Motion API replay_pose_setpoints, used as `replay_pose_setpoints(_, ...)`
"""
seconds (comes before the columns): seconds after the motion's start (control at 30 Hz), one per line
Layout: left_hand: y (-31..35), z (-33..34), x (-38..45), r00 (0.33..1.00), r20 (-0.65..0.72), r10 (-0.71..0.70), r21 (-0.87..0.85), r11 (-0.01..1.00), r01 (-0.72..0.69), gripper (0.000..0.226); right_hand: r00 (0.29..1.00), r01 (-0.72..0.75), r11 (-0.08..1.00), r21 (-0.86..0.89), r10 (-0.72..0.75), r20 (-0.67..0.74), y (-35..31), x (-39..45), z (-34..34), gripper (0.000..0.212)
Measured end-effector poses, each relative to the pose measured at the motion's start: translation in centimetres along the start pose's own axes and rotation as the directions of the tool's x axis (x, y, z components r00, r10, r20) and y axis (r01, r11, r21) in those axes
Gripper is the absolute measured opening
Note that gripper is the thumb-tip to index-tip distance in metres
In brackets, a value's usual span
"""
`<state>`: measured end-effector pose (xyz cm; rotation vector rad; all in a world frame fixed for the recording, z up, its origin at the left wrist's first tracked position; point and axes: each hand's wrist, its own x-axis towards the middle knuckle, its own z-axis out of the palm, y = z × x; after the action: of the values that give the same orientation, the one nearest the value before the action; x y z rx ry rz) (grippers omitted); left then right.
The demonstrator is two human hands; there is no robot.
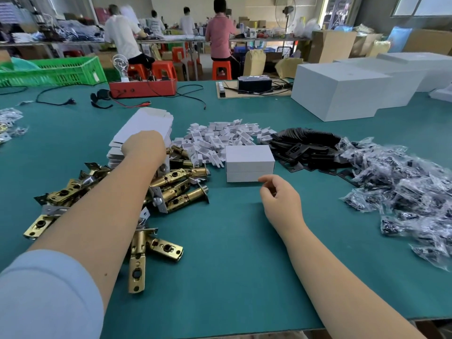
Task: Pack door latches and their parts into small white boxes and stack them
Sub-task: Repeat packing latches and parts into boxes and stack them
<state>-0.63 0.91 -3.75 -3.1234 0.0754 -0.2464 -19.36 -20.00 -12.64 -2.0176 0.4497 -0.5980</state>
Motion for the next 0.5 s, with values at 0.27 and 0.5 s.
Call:
replay_pose_setpoints(0.27,0.7,-2.5,-1.9,0.985,-0.082,0.149,0.035,0.989,-0.147,0.019,0.999,-0.043,0.99,0.133,0.046,-0.021,-0.4,0.3,-0.5,0.022)
replay_pose_setpoints(0.5,3.0,-5.3,-7.8,0.906,-0.423,-0.03,-0.468,0.863,-0.19,0.022,0.965,-0.197,0.949,0.247,0.143,0.219,-1.9,0.5,-1.2,0.019)
